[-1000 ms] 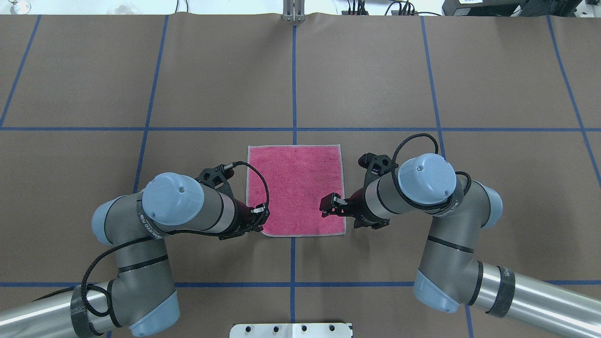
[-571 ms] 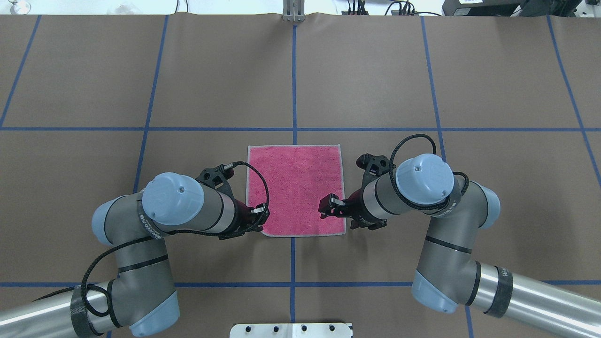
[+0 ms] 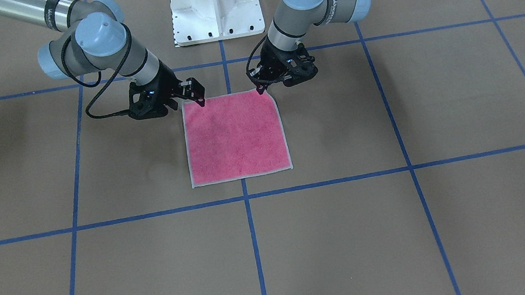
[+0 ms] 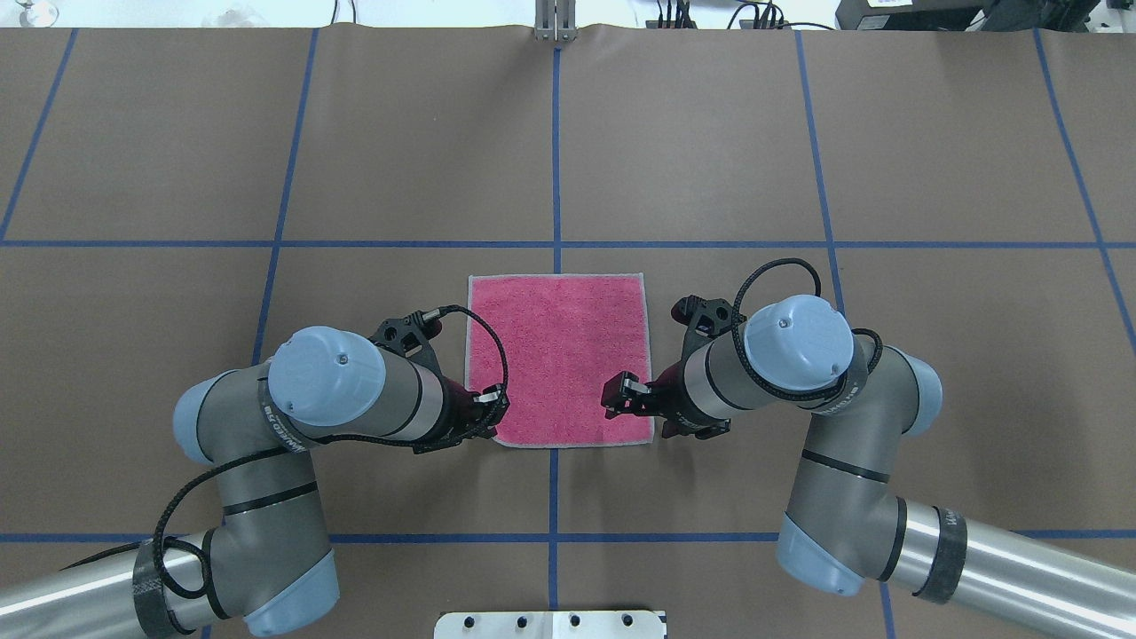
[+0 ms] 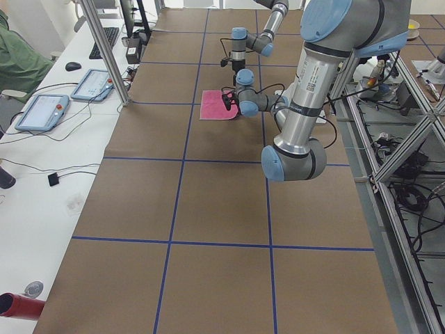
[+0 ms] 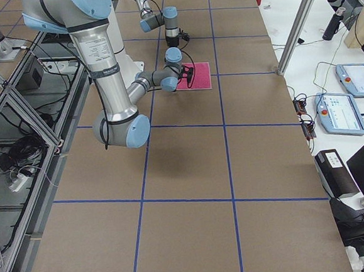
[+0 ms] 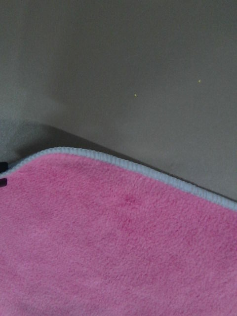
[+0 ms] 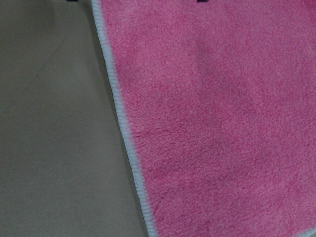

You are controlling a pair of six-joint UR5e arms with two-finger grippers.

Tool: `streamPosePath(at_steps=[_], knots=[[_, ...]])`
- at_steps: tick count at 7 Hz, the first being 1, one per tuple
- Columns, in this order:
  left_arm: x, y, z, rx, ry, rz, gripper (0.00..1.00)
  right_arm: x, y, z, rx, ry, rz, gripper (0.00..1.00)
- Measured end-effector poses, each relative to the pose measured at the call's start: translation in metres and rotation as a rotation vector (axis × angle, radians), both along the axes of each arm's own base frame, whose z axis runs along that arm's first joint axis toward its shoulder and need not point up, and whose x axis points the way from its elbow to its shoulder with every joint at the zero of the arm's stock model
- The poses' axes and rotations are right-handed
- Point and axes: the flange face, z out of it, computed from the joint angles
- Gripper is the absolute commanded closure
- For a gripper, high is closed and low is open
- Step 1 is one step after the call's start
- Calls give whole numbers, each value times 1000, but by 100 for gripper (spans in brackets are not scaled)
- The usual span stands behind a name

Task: Fold towel twice with both arms
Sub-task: 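Lower both grippers onto the towel's side edges nearest the robot, then grasp the near corners of the towel with both grippers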

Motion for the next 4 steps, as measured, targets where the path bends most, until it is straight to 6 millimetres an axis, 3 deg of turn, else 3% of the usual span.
streamPosePath(at_steps=[1,2,4], knots=[[0,0,0,0,0,0,100,-1,0,1,-1,3,-1,35],[0,0,0,0,-1,0,100,-2,0,2,-3,5,-1,39],[0,0,1,-1,-1,0,100,-3,-1,5,-5,9,-1,38]])
